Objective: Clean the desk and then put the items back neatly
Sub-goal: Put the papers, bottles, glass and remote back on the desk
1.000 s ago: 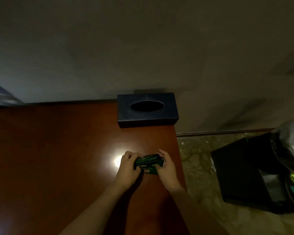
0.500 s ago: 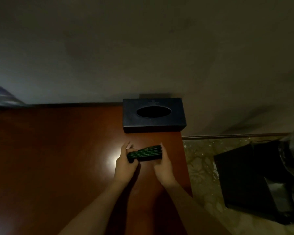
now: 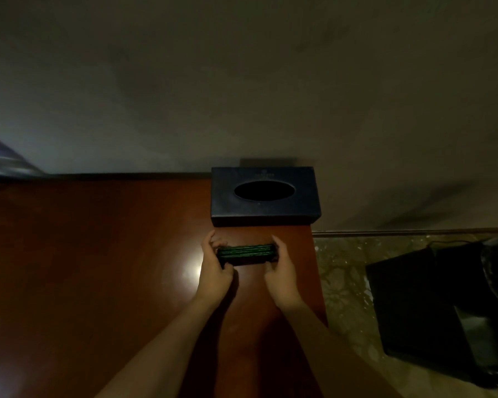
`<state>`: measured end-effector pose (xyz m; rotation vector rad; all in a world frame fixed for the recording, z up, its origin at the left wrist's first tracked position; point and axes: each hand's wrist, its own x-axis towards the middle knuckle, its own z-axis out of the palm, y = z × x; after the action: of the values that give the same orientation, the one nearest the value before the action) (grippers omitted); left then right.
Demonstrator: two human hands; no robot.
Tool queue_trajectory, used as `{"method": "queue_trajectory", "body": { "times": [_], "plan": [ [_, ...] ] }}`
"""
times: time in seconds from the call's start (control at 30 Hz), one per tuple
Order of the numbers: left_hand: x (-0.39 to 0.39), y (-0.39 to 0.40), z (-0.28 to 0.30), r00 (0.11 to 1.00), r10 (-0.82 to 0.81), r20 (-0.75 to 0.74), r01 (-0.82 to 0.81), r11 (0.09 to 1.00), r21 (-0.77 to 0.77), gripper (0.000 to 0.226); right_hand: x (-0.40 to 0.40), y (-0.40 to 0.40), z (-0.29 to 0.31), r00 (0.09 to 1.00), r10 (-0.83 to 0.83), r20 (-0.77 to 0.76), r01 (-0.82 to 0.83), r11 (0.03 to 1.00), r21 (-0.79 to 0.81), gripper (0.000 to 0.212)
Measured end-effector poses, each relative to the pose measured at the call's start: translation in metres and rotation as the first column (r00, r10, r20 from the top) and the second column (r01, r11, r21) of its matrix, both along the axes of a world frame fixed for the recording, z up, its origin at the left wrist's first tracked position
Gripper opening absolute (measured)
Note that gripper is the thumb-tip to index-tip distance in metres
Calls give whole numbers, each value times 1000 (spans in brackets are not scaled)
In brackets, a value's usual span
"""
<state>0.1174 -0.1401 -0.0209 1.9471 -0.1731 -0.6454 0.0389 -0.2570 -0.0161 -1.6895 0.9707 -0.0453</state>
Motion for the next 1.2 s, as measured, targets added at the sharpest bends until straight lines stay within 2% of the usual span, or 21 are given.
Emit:
{"method": "queue_trajectory", "body": {
  "times": [0.13, 0.33, 0.5, 0.67, 0.73, 0.83, 0.93, 1.07, 1.2],
  "plan": [
    [-2, 2, -7, 998, 50, -30, -48, 998, 39, 81, 2, 1, -10, 990, 115, -82, -115, 993, 11, 64],
    [1, 1, -14, 1000, 16, -21, -14, 994, 107, 73, 4, 4, -12, 997, 56, -57, -56, 998, -5, 60],
    [3, 1, -13, 993, -81, 89, 58, 971, 232, 27, -1, 3, -19, 997, 49, -58, -54, 995, -85, 33],
    [15, -12, 20, 924, -197, 328, 168, 979, 117, 23, 3, -17, 9, 990, -59, 132, 77, 988, -137, 28],
    [30, -27, 33, 911, -180, 372, 160, 984, 82, 24, 14, -29, 24, 978, -80, 191, 107, 985, -136, 30],
    [56, -53, 56, 940, -116, 321, 100, 993, 68, 30, 38, -54, 39, 965, -143, 219, 167, 981, -95, 24],
    [83, -77, 60, 970, -76, 232, 45, 990, 135, 33, 63, -79, 45, 967, -212, 140, 220, 975, -41, 20],
    [101, -99, 57, 988, -64, 142, 30, 972, 232, 31, 84, -100, 39, 980, -187, 62, 193, 974, -116, 19],
    [109, -108, 49, 991, -52, 124, 16, 960, 279, 31, 93, -107, 36, 982, -185, 28, 187, 972, -145, 20]
  ]
}}
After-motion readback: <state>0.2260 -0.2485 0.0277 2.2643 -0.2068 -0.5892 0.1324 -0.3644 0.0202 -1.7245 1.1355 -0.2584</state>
